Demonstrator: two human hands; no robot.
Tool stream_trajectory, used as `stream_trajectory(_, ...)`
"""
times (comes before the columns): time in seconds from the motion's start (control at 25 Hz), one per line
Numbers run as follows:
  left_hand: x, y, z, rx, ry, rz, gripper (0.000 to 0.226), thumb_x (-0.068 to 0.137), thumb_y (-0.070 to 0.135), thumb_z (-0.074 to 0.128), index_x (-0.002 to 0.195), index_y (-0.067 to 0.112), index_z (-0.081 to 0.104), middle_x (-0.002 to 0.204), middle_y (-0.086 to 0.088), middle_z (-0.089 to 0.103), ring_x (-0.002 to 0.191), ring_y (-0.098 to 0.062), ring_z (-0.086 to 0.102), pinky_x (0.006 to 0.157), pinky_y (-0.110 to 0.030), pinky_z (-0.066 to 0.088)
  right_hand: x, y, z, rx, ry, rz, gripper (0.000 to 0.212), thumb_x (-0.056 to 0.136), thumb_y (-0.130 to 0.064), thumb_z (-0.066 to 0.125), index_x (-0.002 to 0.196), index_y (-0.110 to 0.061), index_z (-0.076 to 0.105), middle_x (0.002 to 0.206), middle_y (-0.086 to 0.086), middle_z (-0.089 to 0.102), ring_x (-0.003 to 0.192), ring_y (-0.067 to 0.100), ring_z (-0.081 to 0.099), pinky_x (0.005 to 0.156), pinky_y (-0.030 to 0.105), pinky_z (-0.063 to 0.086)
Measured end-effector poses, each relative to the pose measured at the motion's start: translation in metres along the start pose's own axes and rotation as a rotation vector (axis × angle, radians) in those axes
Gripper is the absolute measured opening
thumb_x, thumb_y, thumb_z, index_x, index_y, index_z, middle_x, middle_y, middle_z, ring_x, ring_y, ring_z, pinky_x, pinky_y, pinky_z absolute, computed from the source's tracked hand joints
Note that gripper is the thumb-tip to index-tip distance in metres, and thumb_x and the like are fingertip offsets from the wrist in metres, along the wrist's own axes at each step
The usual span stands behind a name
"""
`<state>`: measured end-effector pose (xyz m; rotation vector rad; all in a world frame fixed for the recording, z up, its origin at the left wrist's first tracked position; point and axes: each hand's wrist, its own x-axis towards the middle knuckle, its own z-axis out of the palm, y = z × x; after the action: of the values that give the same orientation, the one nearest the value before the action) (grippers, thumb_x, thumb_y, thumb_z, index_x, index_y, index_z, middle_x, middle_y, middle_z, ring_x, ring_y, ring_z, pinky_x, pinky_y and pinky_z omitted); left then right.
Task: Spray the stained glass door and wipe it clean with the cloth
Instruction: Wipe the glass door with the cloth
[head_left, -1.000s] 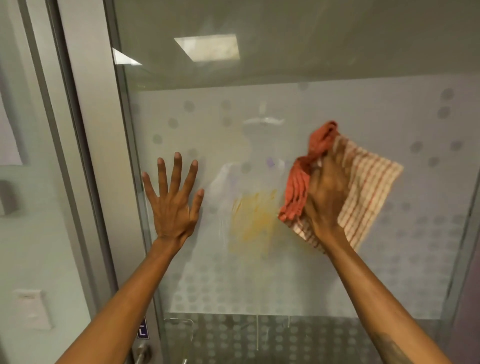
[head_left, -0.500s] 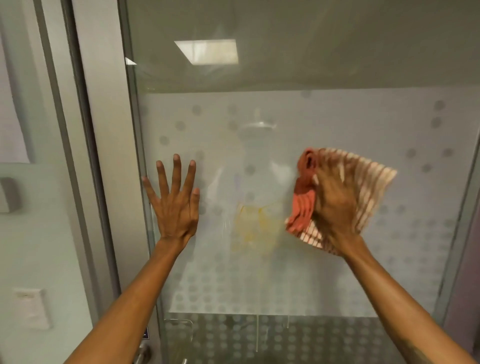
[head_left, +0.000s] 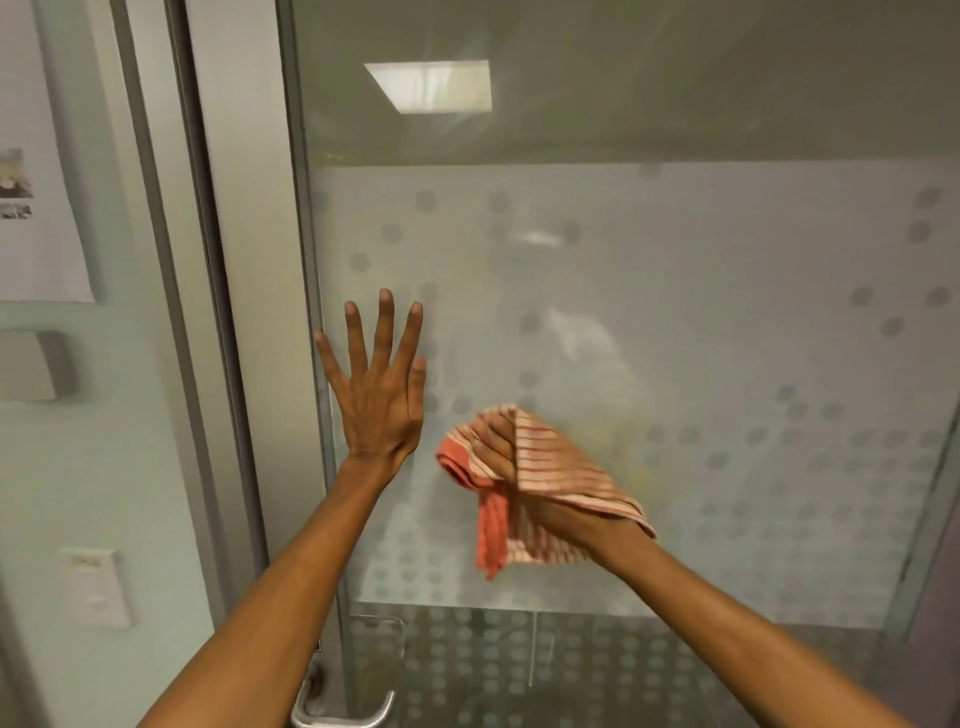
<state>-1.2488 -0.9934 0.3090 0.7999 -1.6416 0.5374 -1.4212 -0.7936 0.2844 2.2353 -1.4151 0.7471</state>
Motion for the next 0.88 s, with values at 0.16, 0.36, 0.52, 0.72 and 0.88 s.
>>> stream_trajectory(0.16, -0.001, -0.001, 0.002, 0.001, 0.020, -0.003, 0.056, 0.110, 0.042, 0.019, 0.164, 0.031, 0.011, 0.173, 0.000, 0.006, 0.160, -0.036, 0.006, 0.124, -0.068, 0.001, -0.045, 0.049, -0.005, -0.320, 0.411, 0.232, 0.044, 0.097, -0.010, 0.060, 0.141, -0.008, 0.053, 0.158, -0.010, 0.038, 0.148, 0.015, 0.032, 0.124, 0.043, 0.024)
stream_trajectory(0.36, 0.000, 0.000, 0.003, -0.016, 0.031, -0.008, 0.056, 0.110, 0.042, 0.021, 0.164, 0.032, 0.009, 0.173, -0.001, 0.009, 0.159, -0.037, 0.009, 0.123, -0.068, 0.001, 0.022, 0.071, -0.025, -0.153, 0.675, 0.527, 0.046, 0.099, -0.009, 0.050, 0.144, 0.001, 0.049, 0.151, 0.019, 0.047, 0.147, 0.031, 0.037, 0.123, 0.047, 0.026)
stream_trajectory(0.52, 0.000, 0.002, 0.003, 0.017, 0.028, -0.002, 0.056, 0.110, 0.041, 0.022, 0.164, 0.031, 0.010, 0.173, 0.000, 0.005, 0.158, -0.038, 0.011, 0.123, -0.068, 0.003, -0.005, 0.043, 0.025, 0.492, 0.005, 1.000, 0.038, 0.102, -0.018, 0.054, 0.138, -0.006, 0.055, 0.148, 0.015, 0.051, 0.141, 0.027, 0.045, 0.114, 0.028, 0.034)
stream_trajectory(0.72, 0.001, 0.000, 0.000, -0.005, 0.029, -0.003, 0.056, 0.110, 0.041, 0.025, 0.164, 0.033, 0.010, 0.173, 0.000, 0.006, 0.158, -0.039, 0.012, 0.122, -0.068, 0.003, -0.048, 0.023, 0.052, 0.255, -0.127, 0.716, 0.056, 0.101, -0.050, 0.044, 0.152, -0.034, 0.026, 0.157, -0.029, 0.010, 0.145, -0.005, 0.018, 0.112, 0.000, -0.006)
stream_trajectory(0.88, 0.000, 0.001, -0.001, 0.009, 0.035, -0.005, 0.055, 0.110, 0.042, 0.023, 0.163, 0.031, 0.014, 0.172, -0.002, 0.012, 0.158, -0.040, 0.013, 0.122, -0.069, 0.005, -0.085, 0.042, 0.001, -0.158, 0.538, 0.223, 0.047, 0.104, -0.037, 0.046, 0.150, -0.036, 0.038, 0.153, -0.033, 0.027, 0.139, -0.013, 0.024, 0.115, 0.003, 0.007)
